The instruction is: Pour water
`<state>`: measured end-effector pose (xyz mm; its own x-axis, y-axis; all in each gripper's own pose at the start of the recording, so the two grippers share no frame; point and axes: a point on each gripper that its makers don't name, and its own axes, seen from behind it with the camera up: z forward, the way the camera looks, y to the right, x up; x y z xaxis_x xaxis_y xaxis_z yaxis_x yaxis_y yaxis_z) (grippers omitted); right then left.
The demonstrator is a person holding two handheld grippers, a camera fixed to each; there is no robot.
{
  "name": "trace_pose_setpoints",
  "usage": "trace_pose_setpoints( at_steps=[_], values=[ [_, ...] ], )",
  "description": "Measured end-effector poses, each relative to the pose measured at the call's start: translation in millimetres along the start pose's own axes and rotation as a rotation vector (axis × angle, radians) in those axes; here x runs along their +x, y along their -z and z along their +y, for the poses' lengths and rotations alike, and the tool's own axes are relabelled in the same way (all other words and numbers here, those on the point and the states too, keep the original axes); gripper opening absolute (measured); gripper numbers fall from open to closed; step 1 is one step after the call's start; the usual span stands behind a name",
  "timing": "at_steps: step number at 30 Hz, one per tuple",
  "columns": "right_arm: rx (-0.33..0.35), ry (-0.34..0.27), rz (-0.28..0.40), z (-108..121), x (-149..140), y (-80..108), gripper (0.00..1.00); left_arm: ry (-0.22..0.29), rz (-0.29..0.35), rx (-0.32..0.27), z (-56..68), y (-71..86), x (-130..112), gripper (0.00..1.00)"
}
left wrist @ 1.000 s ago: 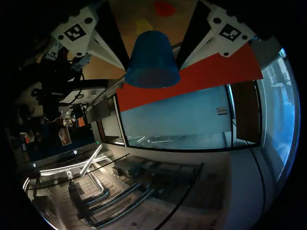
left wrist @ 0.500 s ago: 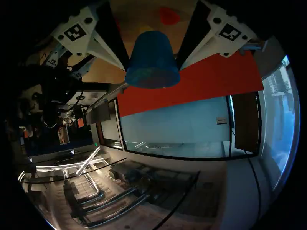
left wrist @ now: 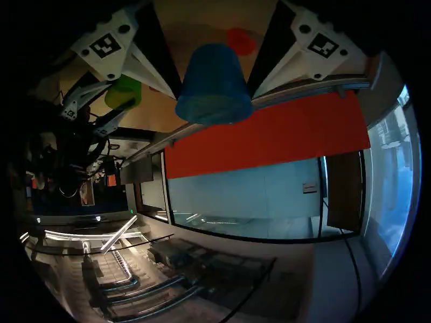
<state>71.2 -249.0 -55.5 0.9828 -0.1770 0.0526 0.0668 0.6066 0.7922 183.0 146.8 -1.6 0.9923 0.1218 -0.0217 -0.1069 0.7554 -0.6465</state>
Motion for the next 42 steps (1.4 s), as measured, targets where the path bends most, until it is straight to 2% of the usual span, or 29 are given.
trace_pose_setpoints(
  at_steps=[18,30,42],
  values=[
    [-0.073,-0.026,-0.012,21.3,-11.2,29.6,0.9,0.016,-0.062,-0.024,5.5,5.8,-34.3,0.84],
    [-0.072,-0.011,-0.081,22.7,-28.1,31.5,0.9,-0.013,-0.133,-0.042,9.6,0.4,-59.1,0.84],
    [-0.047,-0.014,-0.161,23.3,-48.0,31.7,0.9,-0.04,-0.239,-0.074,15.7,-4.1,-93.9,0.84]
  ],
)
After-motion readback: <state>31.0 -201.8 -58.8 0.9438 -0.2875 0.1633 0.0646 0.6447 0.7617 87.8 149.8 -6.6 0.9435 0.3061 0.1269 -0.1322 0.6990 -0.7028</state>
